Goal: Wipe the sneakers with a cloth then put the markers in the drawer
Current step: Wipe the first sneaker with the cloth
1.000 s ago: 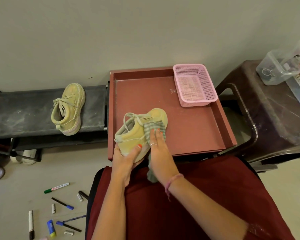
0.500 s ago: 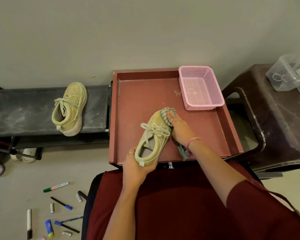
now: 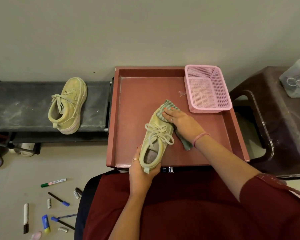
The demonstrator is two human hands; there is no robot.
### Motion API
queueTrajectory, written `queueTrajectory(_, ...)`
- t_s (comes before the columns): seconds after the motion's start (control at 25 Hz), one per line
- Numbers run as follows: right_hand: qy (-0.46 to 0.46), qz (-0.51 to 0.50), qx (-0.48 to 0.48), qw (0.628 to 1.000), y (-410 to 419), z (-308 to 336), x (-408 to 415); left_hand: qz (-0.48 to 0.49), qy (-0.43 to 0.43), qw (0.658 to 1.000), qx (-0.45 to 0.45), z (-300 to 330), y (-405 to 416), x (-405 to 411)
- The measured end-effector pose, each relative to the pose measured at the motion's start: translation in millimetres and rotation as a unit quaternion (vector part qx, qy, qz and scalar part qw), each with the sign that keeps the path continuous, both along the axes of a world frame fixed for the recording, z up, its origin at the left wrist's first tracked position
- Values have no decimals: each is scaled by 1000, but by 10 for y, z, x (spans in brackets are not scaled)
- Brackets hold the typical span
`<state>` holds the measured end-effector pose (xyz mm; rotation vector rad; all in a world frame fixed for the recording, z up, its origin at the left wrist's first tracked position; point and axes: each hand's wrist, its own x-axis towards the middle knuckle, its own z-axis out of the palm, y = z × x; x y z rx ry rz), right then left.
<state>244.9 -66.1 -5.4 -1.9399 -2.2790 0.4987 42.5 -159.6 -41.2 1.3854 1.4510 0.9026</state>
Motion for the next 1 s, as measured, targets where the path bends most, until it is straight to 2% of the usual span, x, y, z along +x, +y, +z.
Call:
queueTrajectory(0.04,19,-18,1,1000,11,-13,-52,5,7,1000,1,-25,-3,8)
queueTrajectory(0.2,54,49,-12,997,-90,97,-23,-8,-50,999,2,-70,24,3)
queueTrajectory(0.36,66,-69,25,995,216,316,315,-56,13,996,72,-169,-30,40)
queueTrajectory(0.44,9,13,-13,1000,221,415,131,-58,75,992,79,-274,-57,69)
queueTrajectory(0.48,-16,86,-35,996,146,413,-12,-53,71,993,72,-288,-58,80)
queueTrajectory(0.56,-40,226,-63,971,-103,456,-243,-49,73,992,92,-224,-64,115)
queueTrajectory(0.64,-47,297,-80,950,-189,555,-168,-56,97,985,130,-166,-87,147)
queueTrajectory(0.68,-52,281,-62,956,-105,573,-29,-58,109,981,148,-157,-104,148)
queueTrajectory(0.8,-67,118,-12,991,110,561,245,-51,142,976,159,-188,-133,148)
queueTrajectory(0.84,-54,110,-11,992,68,535,217,-50,139,977,156,-191,-129,148)
queueTrajectory(0.96,-25,240,-54,969,-182,457,148,-52,135,976,160,-198,-133,144)
queueTrajectory(1.0,-13,241,-58,969,-162,488,227,-55,143,974,165,-214,-126,148)
